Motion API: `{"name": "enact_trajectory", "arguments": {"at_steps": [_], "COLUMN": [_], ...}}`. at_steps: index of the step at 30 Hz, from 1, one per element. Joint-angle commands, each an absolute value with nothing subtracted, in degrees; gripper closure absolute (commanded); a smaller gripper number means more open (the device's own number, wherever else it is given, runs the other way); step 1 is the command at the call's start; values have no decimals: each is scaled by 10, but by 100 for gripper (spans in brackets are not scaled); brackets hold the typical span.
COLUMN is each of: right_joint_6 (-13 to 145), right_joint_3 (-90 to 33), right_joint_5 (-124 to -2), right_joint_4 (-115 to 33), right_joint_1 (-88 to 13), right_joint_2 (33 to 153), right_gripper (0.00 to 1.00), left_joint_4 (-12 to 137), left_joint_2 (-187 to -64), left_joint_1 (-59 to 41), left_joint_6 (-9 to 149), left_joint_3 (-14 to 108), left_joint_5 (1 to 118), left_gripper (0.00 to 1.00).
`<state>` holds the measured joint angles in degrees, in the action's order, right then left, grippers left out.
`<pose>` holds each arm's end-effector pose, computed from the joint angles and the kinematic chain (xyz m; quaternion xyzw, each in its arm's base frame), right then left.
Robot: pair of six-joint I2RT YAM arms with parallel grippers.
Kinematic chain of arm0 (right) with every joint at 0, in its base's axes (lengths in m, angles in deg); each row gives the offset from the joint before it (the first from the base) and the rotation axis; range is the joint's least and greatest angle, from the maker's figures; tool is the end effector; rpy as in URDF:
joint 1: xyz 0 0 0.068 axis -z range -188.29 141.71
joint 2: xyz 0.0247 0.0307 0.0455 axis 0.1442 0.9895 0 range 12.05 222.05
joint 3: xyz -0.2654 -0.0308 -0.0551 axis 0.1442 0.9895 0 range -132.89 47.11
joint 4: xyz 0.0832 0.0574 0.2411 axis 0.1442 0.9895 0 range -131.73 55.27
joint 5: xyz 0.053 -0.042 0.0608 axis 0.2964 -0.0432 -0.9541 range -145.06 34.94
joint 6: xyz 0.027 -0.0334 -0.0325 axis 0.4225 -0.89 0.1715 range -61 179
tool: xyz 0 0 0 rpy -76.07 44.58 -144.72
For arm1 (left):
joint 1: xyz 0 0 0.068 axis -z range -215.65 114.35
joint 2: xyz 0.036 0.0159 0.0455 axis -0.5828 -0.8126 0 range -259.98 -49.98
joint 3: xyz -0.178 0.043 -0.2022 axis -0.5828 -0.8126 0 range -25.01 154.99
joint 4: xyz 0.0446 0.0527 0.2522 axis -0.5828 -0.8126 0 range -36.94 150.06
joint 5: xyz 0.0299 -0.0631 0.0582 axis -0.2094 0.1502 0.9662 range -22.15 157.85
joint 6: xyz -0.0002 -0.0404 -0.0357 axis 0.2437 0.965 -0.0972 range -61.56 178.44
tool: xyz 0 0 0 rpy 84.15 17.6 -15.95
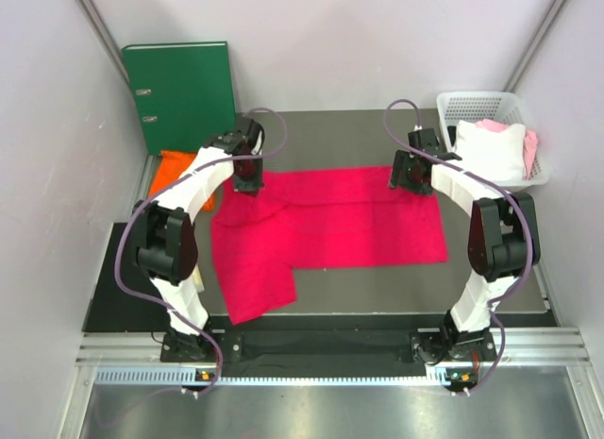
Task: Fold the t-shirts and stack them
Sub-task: Fold the flattened tshirt in 1/3 of the way
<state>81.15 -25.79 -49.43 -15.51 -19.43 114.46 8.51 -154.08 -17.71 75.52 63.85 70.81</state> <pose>0.3746 0.0703 0.2125 0.1060 0.9487 0.0394 0.2954 0.3617 -0.1151 0.2623 0.0021 0.9792 -0.0364 0.1994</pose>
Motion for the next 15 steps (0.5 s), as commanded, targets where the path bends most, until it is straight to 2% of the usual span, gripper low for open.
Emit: {"name": "enact_trajectory", "arguments": {"at_steps": [1, 15], "right_joint_6": [811, 810], "right_joint_3": [-275, -275], "right_joint_5": [-498, -499], "right_joint_4": [-163, -159], "right_joint_1": [-203, -202], "right_joint_2": [1141, 1143], "right_gripper": [32, 32], "left_joint_4": [105, 123], "left_joint_2": [-1583, -1729], "left_joint_1": [-191, -226], "left_joint_6": [764, 776], "left_joint_3": [686, 747], "left_joint_5": [718, 687], "left_gripper": [100, 100]}}
